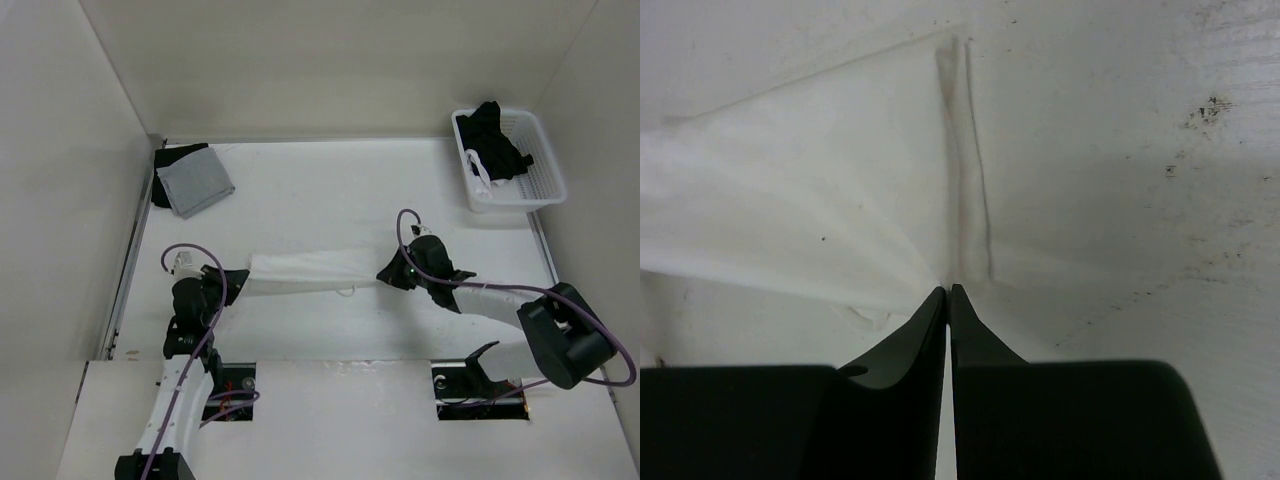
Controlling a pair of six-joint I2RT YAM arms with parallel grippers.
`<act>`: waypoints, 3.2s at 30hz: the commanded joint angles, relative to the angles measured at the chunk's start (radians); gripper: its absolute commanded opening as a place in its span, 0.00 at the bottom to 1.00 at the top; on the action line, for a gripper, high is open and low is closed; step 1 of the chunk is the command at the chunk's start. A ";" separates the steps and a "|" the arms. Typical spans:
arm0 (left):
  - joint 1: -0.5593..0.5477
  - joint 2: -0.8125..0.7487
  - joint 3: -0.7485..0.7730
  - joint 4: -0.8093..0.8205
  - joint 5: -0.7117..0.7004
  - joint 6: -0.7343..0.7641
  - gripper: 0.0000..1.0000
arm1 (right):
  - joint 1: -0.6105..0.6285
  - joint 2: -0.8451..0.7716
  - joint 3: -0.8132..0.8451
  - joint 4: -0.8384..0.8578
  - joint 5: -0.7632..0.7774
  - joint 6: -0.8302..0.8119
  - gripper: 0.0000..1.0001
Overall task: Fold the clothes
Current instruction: Fold the tank top
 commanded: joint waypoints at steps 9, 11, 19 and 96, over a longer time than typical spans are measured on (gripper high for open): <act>0.049 0.022 -0.014 -0.102 -0.028 0.000 0.20 | 0.004 -0.031 0.004 0.022 0.025 0.001 0.36; 0.034 0.033 0.009 -0.074 -0.042 -0.001 0.20 | -0.004 -0.019 0.004 0.035 0.006 -0.002 0.44; -0.178 0.149 0.112 0.091 -0.163 -0.015 0.20 | -0.010 0.161 0.022 0.187 -0.094 0.063 0.41; -0.347 0.415 0.293 -0.048 -0.381 0.226 0.47 | -0.167 -0.395 -0.206 0.244 0.360 -0.041 0.61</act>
